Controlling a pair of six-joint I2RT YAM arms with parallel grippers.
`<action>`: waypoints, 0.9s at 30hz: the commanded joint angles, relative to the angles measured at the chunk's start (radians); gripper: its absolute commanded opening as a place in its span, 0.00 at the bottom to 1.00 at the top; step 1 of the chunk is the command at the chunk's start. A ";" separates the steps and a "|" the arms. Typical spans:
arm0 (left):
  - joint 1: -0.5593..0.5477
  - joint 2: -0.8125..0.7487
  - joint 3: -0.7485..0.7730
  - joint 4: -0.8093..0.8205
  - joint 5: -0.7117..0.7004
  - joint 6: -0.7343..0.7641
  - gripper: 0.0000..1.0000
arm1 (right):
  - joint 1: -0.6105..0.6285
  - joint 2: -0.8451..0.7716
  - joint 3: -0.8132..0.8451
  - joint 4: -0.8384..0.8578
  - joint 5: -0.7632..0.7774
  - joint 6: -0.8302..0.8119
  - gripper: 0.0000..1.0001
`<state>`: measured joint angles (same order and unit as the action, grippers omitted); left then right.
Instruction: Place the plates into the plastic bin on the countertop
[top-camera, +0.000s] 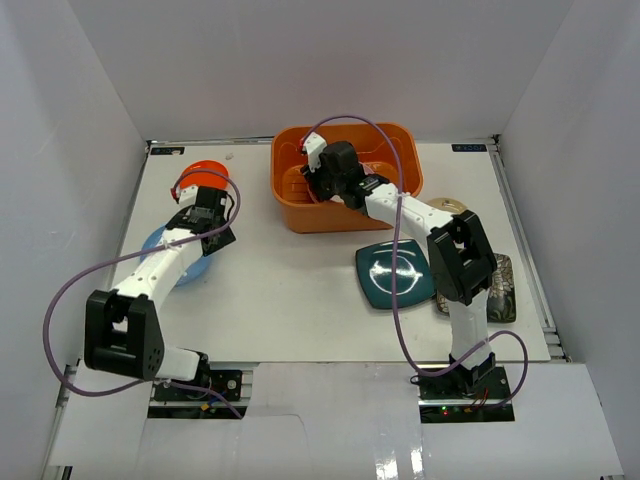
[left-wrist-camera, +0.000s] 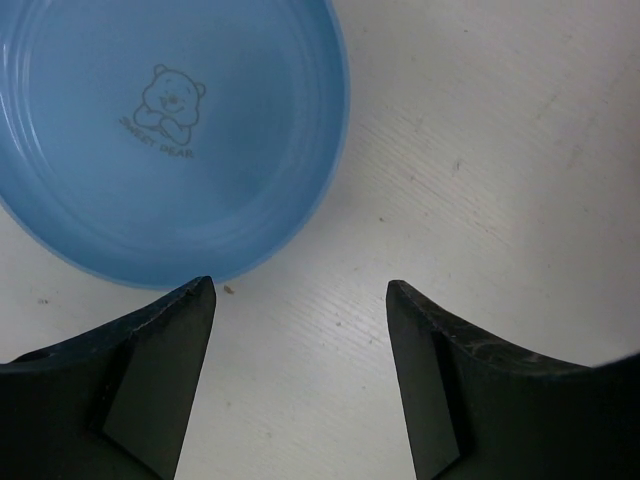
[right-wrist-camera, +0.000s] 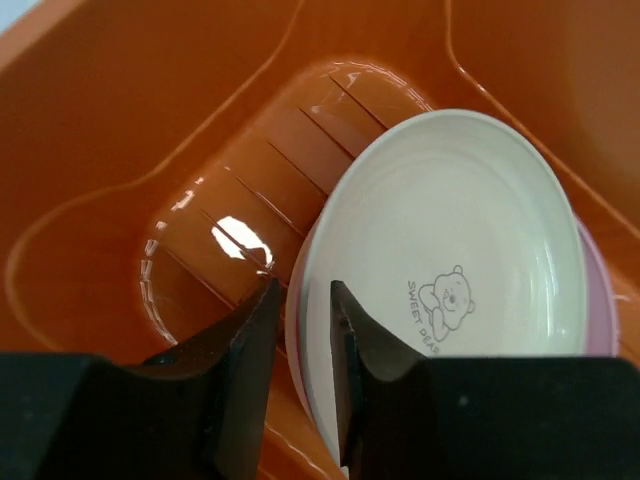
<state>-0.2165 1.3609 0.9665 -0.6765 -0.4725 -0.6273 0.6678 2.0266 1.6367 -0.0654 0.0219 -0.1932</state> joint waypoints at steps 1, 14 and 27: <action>0.029 0.067 0.052 0.026 -0.034 0.046 0.80 | 0.003 -0.015 0.063 0.019 -0.042 0.040 0.43; 0.083 0.349 0.130 0.123 0.011 0.164 0.68 | 0.030 -0.373 -0.178 0.145 -0.140 0.187 0.70; 0.075 0.196 0.110 0.100 0.092 0.149 0.00 | 0.078 -0.693 -0.505 0.197 -0.037 0.316 0.68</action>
<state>-0.1390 1.7035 1.0767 -0.5850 -0.4732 -0.4446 0.7521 1.4361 1.1587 0.1070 -0.0654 0.0765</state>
